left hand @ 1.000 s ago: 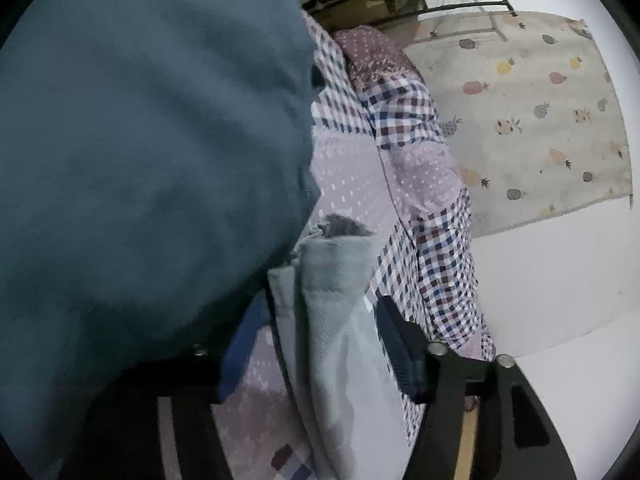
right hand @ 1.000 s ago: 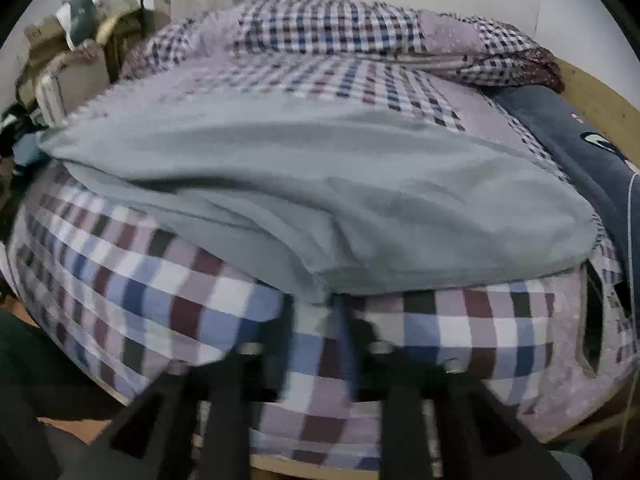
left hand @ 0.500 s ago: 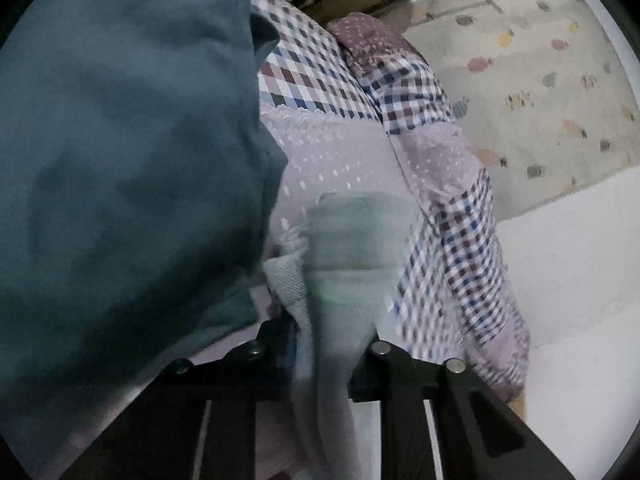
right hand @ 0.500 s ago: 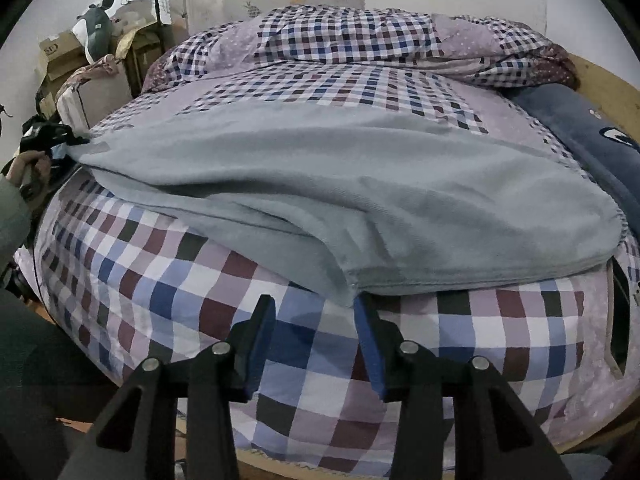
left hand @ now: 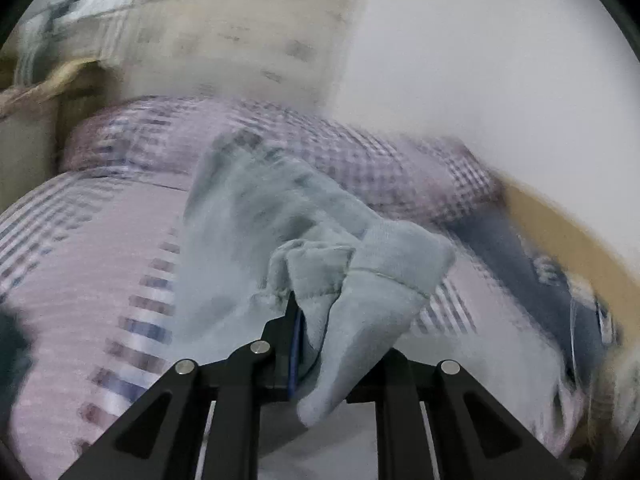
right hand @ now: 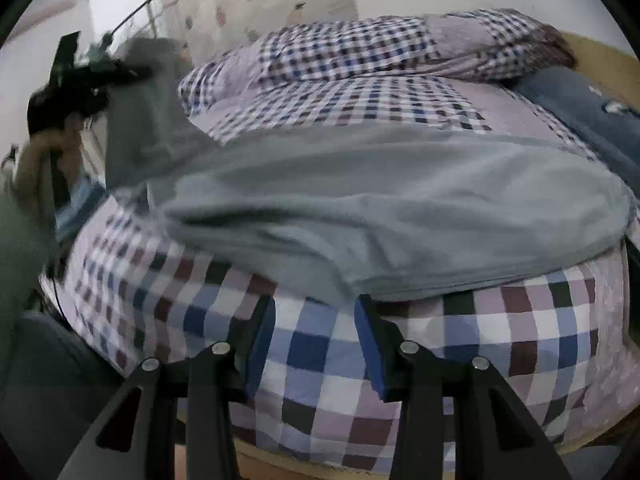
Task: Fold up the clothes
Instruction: 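Lay the hem onto the bundle and open the left tool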
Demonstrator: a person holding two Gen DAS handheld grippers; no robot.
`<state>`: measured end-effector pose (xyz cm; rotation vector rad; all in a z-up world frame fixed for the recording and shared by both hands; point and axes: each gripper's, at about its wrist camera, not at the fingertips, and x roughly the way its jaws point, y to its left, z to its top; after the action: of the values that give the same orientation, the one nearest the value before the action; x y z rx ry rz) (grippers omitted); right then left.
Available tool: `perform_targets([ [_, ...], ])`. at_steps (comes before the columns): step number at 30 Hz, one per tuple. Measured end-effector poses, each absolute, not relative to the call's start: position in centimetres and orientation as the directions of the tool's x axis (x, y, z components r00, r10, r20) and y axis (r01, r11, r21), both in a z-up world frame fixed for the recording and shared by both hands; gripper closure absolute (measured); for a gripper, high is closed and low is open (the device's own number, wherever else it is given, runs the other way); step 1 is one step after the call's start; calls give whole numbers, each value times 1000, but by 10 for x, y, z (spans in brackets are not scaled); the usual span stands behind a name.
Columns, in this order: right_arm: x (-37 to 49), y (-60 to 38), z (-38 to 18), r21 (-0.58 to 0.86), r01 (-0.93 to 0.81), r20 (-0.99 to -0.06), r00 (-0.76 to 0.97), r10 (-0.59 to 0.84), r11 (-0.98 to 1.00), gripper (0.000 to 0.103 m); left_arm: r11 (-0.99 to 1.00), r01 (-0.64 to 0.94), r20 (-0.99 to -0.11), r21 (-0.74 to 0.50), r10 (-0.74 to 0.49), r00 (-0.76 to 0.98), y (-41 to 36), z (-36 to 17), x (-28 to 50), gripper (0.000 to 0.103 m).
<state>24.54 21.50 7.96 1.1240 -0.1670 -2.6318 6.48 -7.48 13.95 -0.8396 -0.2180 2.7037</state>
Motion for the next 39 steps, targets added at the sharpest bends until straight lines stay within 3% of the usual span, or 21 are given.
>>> perform_targets([
  [4,240,239,85,298,135,-669,-677,-308,-945,57,-914,-398,-764,-83,315,-563,15,57,69,88],
  [6,238,249,88,330,116,-656,-686,-316,-937,56,-902,-431,-797,28,241,-554,32,39,79,87],
  [7,235,253,89,345,111,-650,-688,-323,-932,56,-894,-443,-793,73,218,-570,36,36,86,80],
  [8,233,257,90,360,106,-644,-691,-329,-927,56,-887,-457,-785,67,235,-573,35,39,92,65],
  [11,219,267,92,426,95,-624,-689,-368,-900,52,-877,-473,-758,-83,364,-541,14,52,107,34],
  [13,208,271,94,480,101,-600,-686,-411,-871,46,-877,-462,-730,-131,401,-554,-5,60,117,27],
  [16,189,270,104,528,149,-563,-676,-476,-836,43,-909,-381,-681,-172,389,-621,-47,72,138,27],
  [19,172,257,112,505,205,-560,-662,-498,-839,41,-954,-225,-641,-201,301,-706,-99,81,145,21],
  [24,147,222,104,525,275,-593,-560,-578,-805,38,-980,11,-681,-198,130,-721,-170,64,147,20],
  [27,131,205,103,547,308,-595,-511,-620,-779,37,-988,-8,-695,-155,115,-710,-168,52,150,20],
  [31,104,188,111,582,344,-569,-475,-671,-737,30,-997,-75,-709,-37,79,-701,-150,43,154,20],
  [34,85,153,113,454,424,-634,-465,-618,-784,29,-996,-87,-720,3,58,-691,-142,38,153,20],
  [39,49,107,90,379,462,-713,-407,-571,-802,29,-994,-94,-701,-60,109,-705,-145,38,140,21],
])
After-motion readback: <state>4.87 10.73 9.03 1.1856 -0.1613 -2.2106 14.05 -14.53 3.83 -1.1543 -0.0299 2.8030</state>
